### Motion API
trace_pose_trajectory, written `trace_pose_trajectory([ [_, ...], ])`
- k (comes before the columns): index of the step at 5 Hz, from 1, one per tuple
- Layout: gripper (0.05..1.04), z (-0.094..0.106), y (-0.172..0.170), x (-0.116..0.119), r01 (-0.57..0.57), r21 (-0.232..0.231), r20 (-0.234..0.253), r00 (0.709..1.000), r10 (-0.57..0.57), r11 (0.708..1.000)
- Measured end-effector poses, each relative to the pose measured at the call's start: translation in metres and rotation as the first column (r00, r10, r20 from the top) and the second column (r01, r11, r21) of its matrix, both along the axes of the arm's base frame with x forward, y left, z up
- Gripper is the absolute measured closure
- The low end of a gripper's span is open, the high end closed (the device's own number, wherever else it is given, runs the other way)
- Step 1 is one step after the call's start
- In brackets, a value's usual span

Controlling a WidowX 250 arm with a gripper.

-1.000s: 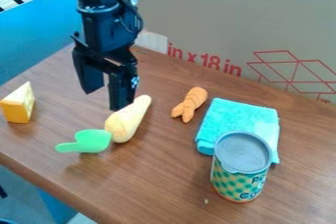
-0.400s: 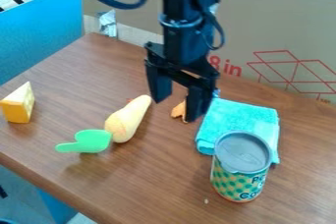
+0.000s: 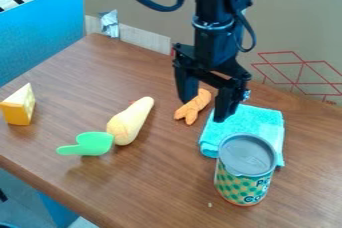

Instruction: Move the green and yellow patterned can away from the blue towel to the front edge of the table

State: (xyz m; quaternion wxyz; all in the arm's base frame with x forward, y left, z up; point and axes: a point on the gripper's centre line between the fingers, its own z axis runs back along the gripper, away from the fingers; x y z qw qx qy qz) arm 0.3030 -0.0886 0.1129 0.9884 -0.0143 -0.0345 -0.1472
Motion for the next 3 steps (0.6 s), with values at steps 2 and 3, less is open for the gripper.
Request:
trace_pose_trajectory([
  [2, 0.081, -0.013, -0.028, 0.001, 0.052, -0.015, -0.024, 0.998, -0.052, 0.999],
  [3, 0.081, -0.019, -0.036, -0.006, 0.074, -0.015, -0.035, 0.997, -0.074, 0.997],
])
